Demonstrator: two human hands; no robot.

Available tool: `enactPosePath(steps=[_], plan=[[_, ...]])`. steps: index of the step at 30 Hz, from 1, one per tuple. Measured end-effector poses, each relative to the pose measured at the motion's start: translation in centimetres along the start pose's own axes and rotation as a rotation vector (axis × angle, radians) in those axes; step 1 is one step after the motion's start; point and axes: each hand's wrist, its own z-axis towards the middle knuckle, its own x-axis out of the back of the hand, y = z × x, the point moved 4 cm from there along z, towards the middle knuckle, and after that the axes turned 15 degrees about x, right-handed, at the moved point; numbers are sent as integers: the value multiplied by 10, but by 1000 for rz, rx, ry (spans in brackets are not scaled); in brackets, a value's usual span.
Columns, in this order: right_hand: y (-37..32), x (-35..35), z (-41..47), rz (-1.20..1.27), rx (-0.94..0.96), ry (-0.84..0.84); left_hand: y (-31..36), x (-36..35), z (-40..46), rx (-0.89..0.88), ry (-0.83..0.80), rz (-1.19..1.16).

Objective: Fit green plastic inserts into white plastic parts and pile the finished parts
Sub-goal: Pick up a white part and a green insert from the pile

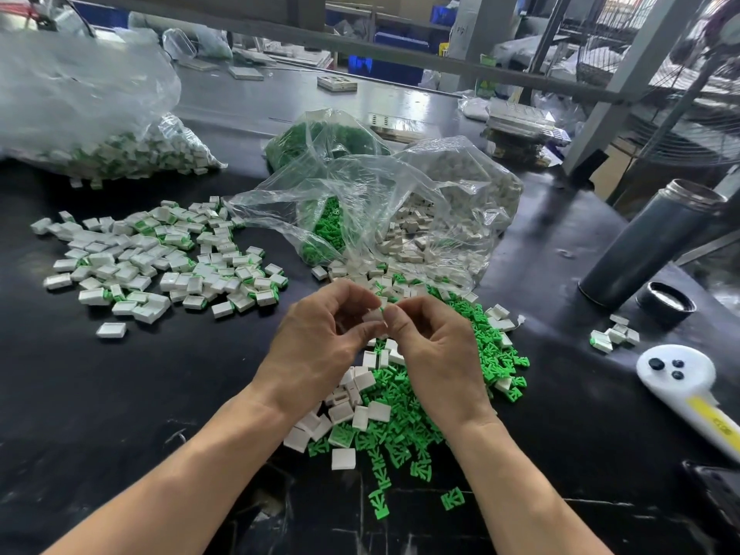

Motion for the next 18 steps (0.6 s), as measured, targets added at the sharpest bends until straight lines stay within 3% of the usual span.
enactPosePath(steps=[6,12,18], plan=[[2,2,0,-86,-3,10,-1,8,1,-50,126,224],[3,8,1,-138,0,25,-17,29,15,129,268,593],[4,9,0,-143,-15,20,-20,52,24,163,444,811]])
